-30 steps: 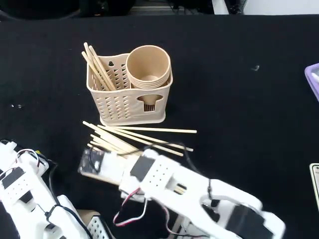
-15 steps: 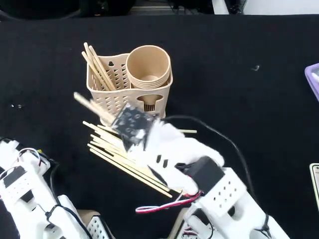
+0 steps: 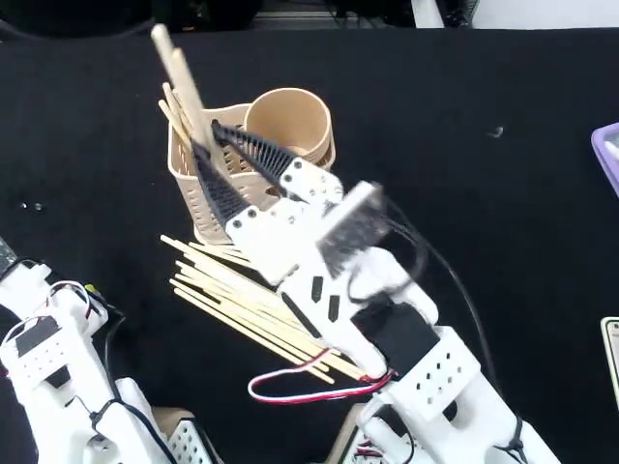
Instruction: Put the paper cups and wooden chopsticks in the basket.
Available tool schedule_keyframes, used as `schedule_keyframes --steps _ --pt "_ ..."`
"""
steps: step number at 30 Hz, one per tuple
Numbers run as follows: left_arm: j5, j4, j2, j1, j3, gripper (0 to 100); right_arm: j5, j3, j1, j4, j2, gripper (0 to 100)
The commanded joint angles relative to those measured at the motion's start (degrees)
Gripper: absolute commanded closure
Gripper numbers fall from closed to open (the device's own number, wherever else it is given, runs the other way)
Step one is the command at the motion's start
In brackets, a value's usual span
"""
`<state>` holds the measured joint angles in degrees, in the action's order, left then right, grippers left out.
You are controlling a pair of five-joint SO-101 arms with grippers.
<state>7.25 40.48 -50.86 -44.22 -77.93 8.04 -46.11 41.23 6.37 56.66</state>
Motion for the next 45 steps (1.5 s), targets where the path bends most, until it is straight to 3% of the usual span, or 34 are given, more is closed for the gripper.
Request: schedule_keyframes --steps 1,4,11,23,27,33,40,45 --pt "0.0 -1.1 -0.8 0.9 1.3 79 -0.9 2.6 -1.1 -9.4 -2.8 98.7" --pt "0.0 -1.1 -0.8 0.9 1.3 79 -0.6 2.7 -1.4 -14.5 -8.0 98.7" --pt "0.0 -1.0 -0.8 0.9 1.3 79 -1.0 6.6 -9.5 -23.9 -23.2 98.7" --pt "0.0 -0.9 -0.8 0.9 1.3 79 -1.0 7.8 -5.1 -22.8 -34.4 98.7" --pt "0.0 -0.9 -0.8 0.9 1.3 79 -1.0 8.7 -5.1 -14.4 -35.0 97.5" --pt "0.0 -0.9 -0.8 0.9 1.3 79 -1.0 15.3 -5.1 2.4 -34.7 78.8" --pt "0.0 -0.9 -0.8 0.9 1.3 79 -1.0 27.7 -5.0 25.8 -30.5 78.3" --pt "0.0 -0.8 -0.8 0.9 1.3 79 -0.6 28.4 -5.1 44.0 -19.9 78.3"
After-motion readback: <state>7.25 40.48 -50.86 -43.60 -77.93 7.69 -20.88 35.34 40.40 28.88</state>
